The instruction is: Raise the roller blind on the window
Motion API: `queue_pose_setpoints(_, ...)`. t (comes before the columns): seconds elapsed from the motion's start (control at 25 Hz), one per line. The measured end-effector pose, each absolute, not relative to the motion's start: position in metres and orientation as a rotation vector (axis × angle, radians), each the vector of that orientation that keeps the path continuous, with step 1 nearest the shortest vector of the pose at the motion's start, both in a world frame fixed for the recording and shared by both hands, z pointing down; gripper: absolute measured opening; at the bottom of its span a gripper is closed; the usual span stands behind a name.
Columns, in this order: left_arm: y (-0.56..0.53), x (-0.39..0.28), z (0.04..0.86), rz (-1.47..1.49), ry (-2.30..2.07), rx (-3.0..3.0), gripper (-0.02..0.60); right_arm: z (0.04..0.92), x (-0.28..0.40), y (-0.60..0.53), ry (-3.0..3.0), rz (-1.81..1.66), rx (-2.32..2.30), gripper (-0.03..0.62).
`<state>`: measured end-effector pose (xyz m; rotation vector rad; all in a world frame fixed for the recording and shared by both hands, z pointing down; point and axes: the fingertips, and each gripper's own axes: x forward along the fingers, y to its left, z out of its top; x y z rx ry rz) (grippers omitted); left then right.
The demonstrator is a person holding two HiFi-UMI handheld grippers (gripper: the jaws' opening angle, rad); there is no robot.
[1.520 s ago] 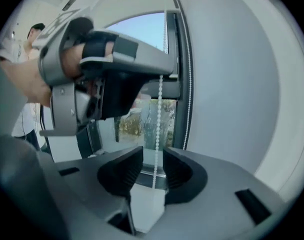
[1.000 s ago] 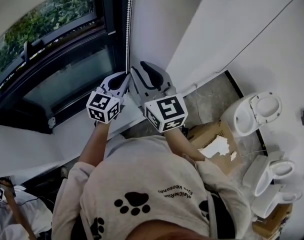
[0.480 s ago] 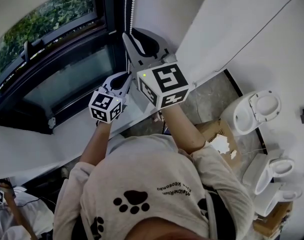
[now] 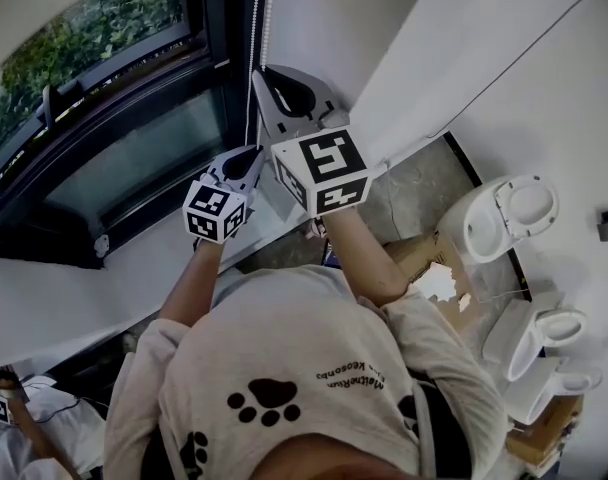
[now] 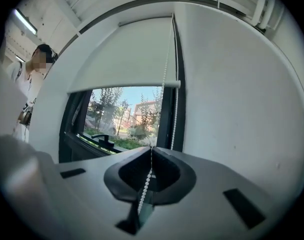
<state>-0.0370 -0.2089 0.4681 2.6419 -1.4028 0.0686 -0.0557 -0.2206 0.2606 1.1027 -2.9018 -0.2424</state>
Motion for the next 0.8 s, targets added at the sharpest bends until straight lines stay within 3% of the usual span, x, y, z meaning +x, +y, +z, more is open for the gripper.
queue_pose_setpoints(0.8,-0.190,-0.045,0.573,0.289,-1.298,2.511,0.014,0.369,-0.057,-0.223,-2.769,-0.052,1.173,0.009)
